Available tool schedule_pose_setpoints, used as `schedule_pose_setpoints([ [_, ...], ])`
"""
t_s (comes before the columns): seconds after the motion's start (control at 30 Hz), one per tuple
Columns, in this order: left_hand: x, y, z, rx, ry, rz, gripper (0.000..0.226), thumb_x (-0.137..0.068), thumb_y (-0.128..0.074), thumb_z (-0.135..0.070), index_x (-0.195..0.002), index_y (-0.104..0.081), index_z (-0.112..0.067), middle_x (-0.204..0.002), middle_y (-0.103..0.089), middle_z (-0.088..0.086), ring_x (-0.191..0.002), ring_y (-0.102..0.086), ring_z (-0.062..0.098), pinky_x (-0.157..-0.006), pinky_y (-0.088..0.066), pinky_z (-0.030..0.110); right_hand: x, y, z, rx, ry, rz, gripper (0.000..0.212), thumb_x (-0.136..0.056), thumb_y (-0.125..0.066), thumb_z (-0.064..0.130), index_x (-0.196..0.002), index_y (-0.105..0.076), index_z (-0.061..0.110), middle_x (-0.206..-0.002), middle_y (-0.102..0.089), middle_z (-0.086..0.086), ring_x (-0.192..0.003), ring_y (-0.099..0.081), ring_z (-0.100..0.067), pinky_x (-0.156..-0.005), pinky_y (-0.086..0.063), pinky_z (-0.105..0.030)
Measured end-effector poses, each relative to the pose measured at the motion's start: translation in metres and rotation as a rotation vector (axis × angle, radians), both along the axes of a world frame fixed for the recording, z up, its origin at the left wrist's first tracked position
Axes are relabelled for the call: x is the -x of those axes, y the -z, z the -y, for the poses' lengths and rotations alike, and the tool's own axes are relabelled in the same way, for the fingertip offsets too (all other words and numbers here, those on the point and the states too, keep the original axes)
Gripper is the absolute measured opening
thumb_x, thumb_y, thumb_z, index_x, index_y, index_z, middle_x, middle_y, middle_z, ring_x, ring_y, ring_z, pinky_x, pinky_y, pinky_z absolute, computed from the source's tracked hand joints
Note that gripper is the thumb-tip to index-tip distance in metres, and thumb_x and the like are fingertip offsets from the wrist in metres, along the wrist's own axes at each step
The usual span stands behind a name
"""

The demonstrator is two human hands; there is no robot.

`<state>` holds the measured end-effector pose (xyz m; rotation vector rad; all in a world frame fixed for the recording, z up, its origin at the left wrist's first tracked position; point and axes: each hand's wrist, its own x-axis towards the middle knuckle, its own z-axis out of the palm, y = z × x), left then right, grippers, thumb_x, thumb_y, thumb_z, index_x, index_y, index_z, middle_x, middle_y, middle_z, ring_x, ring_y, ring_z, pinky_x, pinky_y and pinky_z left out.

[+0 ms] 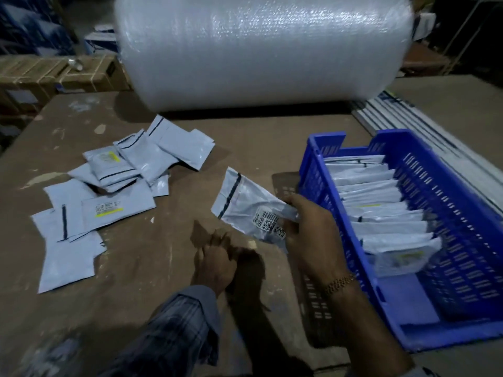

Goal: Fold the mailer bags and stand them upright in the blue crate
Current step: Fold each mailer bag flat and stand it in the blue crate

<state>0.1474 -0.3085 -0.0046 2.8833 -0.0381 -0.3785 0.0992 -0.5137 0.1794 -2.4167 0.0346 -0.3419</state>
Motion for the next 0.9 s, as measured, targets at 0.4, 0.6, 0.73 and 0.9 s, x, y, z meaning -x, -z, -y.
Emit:
schedule_pose_setpoints([
  [0.4,0.022,0.013,0.118,0.037,0.007,-0.165,0.079,-0.104,-0.027,-0.069,-0.168,-0.002,-0.029,-0.172,0.026,0.009,-0.157,0.027,0.04,-0.123,0.009,0.066,0.047,-0.041,0.211,0.096,0.121,0.117,0.03,-0.082,-0.078,0.0,-0.104,-0.071,0.018,-0.091,-0.07,0.001,-0.088,-0.061,-0.026,-0.072,-0.042,-0.033],
  [0.6,0.02,0.039,0.109,0.023,-0.01,-0.091,0.118,-0.063,0.02,-0.099,-0.163,0.021,-0.037,-0.171,0.032,0.002,-0.156,0.03,0.036,-0.123,0.009,0.065,0.039,0.001,0.302,0.367,0.07,-0.311,0.024,-0.063,-0.063,0.021,-0.085,-0.071,0.023,-0.076,-0.073,-0.004,-0.081,-0.07,-0.035,-0.063,-0.055,-0.041],
  [0.73,0.016,0.042,0.111,0.005,-0.054,-0.097,0.119,-0.06,0.02,-0.102,-0.163,0.019,-0.041,-0.172,0.028,-0.001,-0.158,0.025,0.036,-0.124,0.006,0.065,0.018,0.034,0.308,0.472,-0.122,-0.511,0.028,-0.067,-0.075,0.003,-0.081,-0.075,0.026,-0.086,-0.075,-0.001,-0.086,-0.071,-0.027,-0.071,-0.056,-0.036],
  [0.9,0.013,0.043,0.11,-0.029,-0.086,-0.165,0.111,-0.071,0.014,-0.1,-0.164,0.017,-0.039,-0.174,0.024,0.002,-0.159,0.02,0.038,-0.122,0.003,0.069,0.0,0.064,0.322,0.559,-0.133,-0.577,0.031,-0.063,-0.078,0.01,-0.069,-0.058,0.034,-0.084,-0.07,0.005,-0.084,-0.068,-0.024,-0.074,-0.06,-0.039],
])
